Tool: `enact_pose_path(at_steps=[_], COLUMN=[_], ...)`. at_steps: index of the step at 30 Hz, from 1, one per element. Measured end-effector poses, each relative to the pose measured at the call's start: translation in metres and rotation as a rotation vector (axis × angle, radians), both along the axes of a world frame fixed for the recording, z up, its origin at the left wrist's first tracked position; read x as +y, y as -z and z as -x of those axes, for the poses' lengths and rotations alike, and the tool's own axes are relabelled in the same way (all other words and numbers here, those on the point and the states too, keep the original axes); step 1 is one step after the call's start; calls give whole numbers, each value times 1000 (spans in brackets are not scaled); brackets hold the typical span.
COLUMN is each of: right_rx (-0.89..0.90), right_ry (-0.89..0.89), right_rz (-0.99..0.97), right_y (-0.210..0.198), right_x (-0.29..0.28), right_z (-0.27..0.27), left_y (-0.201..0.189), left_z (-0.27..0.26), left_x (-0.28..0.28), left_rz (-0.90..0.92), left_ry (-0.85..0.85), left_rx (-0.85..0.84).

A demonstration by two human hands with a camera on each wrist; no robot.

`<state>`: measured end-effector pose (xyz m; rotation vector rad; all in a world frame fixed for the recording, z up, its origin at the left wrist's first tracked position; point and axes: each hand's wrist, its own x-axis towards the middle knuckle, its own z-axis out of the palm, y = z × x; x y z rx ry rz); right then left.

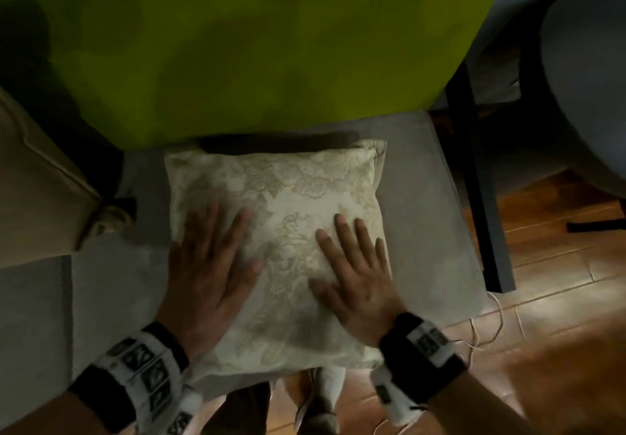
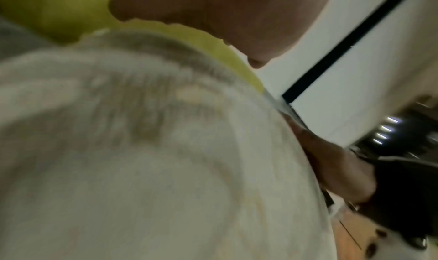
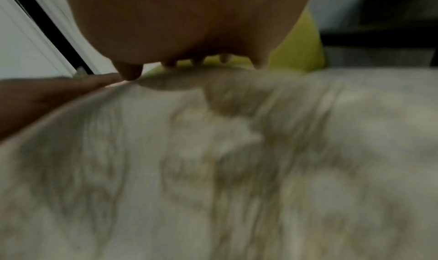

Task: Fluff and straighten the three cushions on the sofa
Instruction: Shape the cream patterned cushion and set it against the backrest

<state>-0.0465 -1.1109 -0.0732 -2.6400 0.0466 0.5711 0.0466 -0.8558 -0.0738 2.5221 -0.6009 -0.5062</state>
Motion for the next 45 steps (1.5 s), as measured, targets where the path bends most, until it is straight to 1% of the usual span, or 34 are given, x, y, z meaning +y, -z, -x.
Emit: enact_pose_path(at_steps=[2,4,6,8,10,13,14,15,16,18,19,20,21,23,24,25,26,27,29,31,32,33,34,35,36,37,38,39,41,43,45], right_rx=[43,102,145,143,179,343,368,348,268,-19,-157,-252,-302,-265,-209,-160,-131,-81,143,347,366,315,216,135,95,68,95,149,273,306,290], right_ry=[17,8,-11,-45,-97,-129,-110,-78,-42,51,63,23,-69,-288,-348,-369,-357,-328,-243,-151,-113,-96,-69,13,180,379,532,630,732,777,755], right_rz=[66,125,114,105,99,142,168,186,183,73,24,8,16,87,144,185,211,254,315,259,220,173,116,29,-106,-240,-375,-488,-640,-669,-616], right_y=[31,57,70,75,72,60,56,50,42,28,21,17,20,44,61,78,92,102,109,117,116,114,111,108,101,94,84,75,63,57,58], right_x=[5,-1,-7,-13,-27,-54,-62,-67,-69,-60,-50,-37,-23,-5,-5,-12,-22,-33,-54,-79,-90,-98,-104,-107,-105,-102,-94,-86,-74,-70,-73], right_z=[9,11,8,12,24,45,50,56,60,67,70,73,78,89,94,100,108,115,134,155,163,168,171,174,174,173,168,161,152,144,139], left_y=[18,42,58,62,61,47,41,32,24,11,9,10,14,31,43,52,60,67,72,69,68,63,56,51,46,43,40,39,38,38,38], left_z=[20,24,19,19,28,43,46,51,55,70,79,89,97,110,113,115,115,114,111,113,115,118,120,125,132,137,141,144,146,144,142], left_x=[6,11,10,9,15,24,24,20,16,5,-2,-8,-10,-4,6,16,25,32,35,37,41,44,48,53,58,63,68,74,86,94,97], left_rz=[-119,-233,-280,-288,-264,-284,-269,-224,-160,-35,-4,-3,-39,-168,-240,-294,-318,-322,-268,-144,-64,6,81,153,228,244,200,124,-9,-90,-114], left_ry=[-105,-102,-78,-77,-95,-105,-127,-168,-223,-288,-282,-261,-236,-237,-228,-196,-154,-111,-82,-180,-251,-325,-401,-462,-503,-544,-601,-660,-752,-774,-723], left_rx=[180,212,225,225,220,209,189,147,78,-104,-168,-193,-169,-26,36,67,64,43,45,69,65,72,108,151,183,201,219,236,340,465,514])
